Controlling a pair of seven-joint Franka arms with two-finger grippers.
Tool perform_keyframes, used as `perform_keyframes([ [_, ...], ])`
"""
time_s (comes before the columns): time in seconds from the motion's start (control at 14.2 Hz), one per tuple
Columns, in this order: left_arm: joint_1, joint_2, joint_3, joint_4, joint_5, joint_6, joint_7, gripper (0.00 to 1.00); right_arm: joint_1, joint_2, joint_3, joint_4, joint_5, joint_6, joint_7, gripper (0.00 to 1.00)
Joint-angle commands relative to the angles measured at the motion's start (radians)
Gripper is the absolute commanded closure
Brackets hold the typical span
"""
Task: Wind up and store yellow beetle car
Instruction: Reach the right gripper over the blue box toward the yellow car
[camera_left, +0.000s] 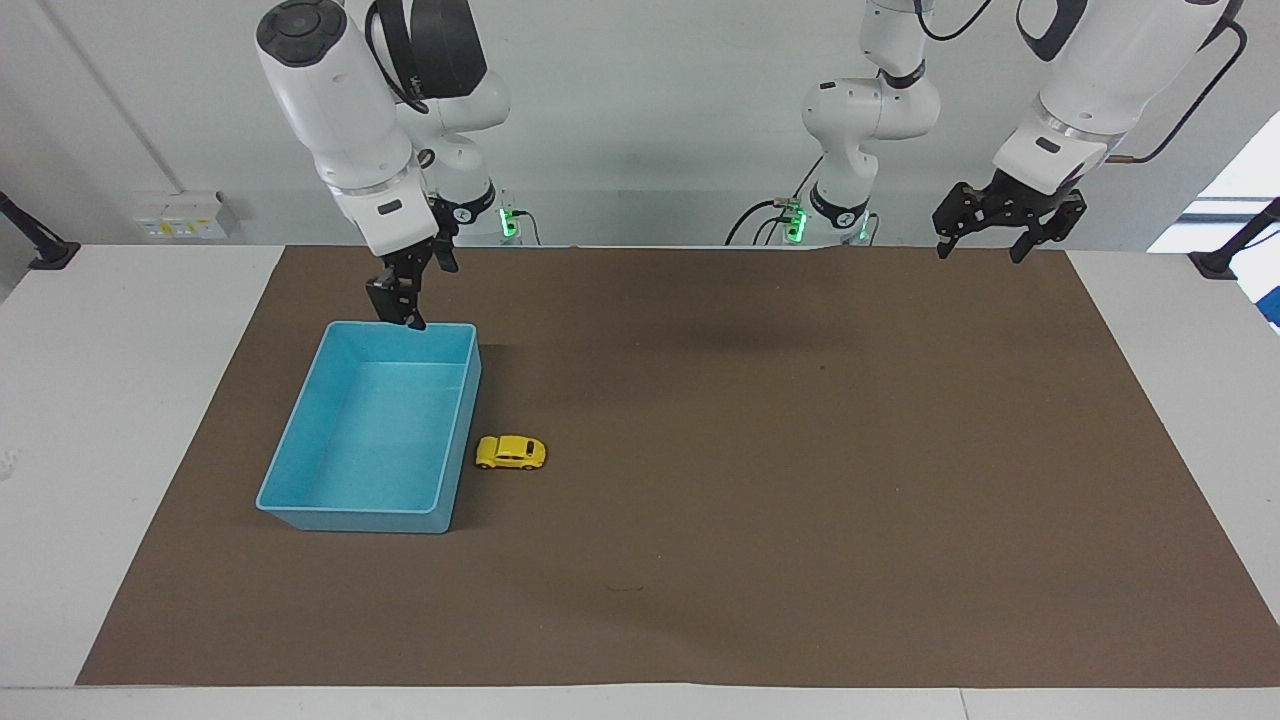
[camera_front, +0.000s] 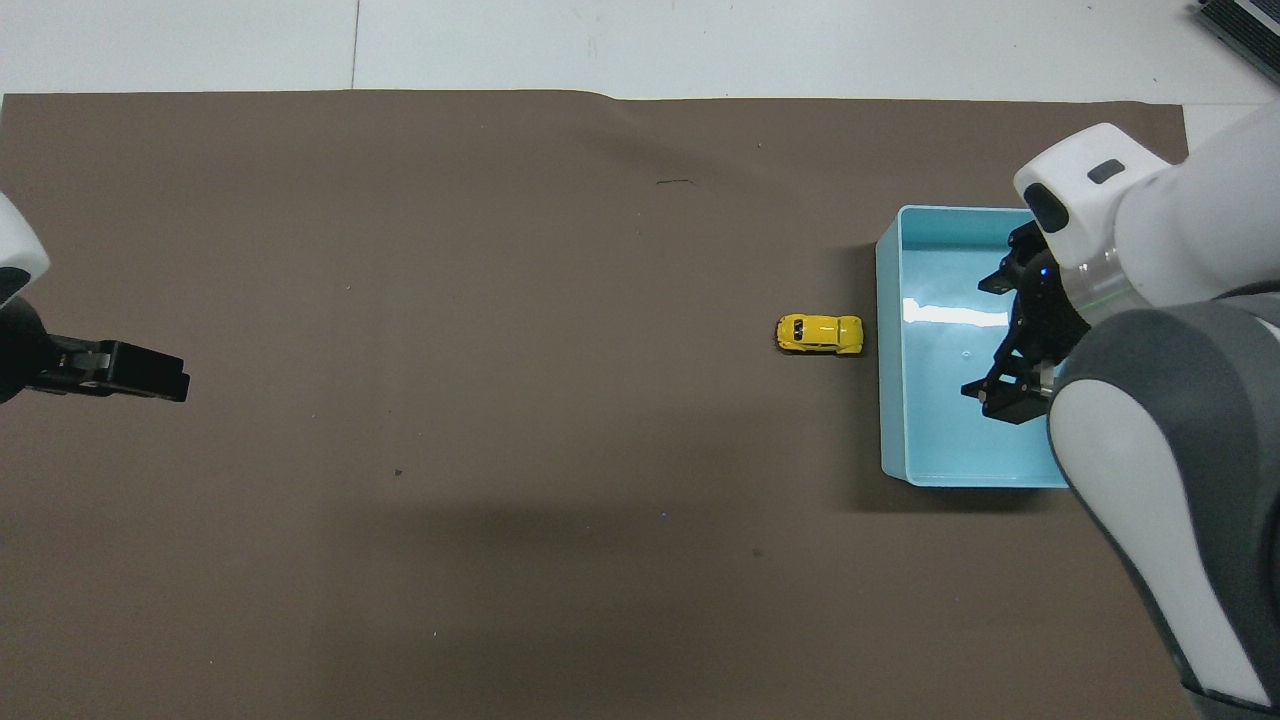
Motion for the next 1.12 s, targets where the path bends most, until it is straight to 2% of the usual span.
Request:
perform_keyframes([
  [0.0,0.019,0.007,0.000,0.012,0.004,-0.017,0.030,0.00,0.029,0.042,0.002,0.008,-0.035,0.015,-0.072,0.00],
  [0.63,0.021,0.010,0.013,-0.012,0.004,-0.002,0.039,0.00,0.041,0.131,0.002,0.016,-0.030,0.142,-0.152,0.00],
  [1.05,0.021,0.001,0.013,0.011,0.004,-0.005,0.025,0.00,0.047,0.192,0.006,0.004,-0.032,0.231,-0.172,0.00],
])
